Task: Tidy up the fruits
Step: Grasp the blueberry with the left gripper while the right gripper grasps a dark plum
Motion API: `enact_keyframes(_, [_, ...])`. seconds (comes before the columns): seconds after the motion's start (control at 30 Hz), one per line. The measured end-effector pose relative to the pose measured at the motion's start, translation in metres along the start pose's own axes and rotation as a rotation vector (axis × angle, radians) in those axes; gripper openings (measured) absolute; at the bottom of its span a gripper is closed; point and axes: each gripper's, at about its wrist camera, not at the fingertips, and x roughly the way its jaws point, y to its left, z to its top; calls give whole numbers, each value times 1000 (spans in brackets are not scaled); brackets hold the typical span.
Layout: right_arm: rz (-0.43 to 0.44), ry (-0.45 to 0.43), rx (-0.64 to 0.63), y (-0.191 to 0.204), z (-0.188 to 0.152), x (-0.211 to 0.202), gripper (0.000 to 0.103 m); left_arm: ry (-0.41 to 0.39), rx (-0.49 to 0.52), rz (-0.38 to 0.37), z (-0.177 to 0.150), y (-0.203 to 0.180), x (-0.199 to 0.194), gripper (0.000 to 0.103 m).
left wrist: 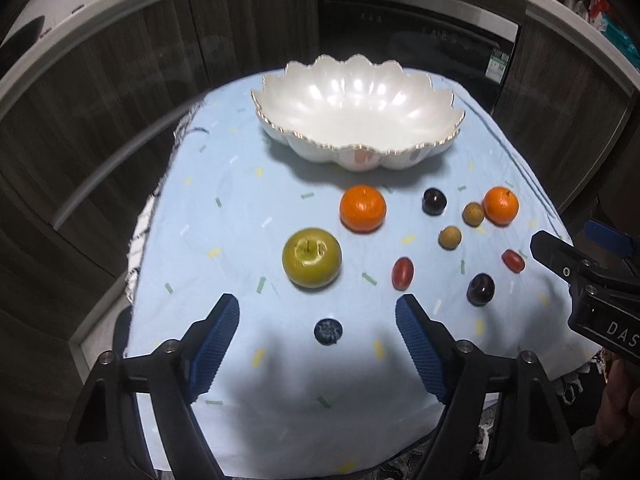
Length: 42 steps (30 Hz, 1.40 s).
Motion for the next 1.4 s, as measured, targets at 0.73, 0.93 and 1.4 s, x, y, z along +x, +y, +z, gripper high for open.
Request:
enact_keyframes(0.73, [35,152,-92,25,-16,54,65,151,-25,-51,-11,3,55,51])
enact_keyframes(0.93, [48,172,-113,32,-19,60,63,185,-8,-53,-11,-1,64,39])
enact_keyframes(1.4, [80,269,-97,32,-26,82,49,212,-13,-63,-12,1,72,26])
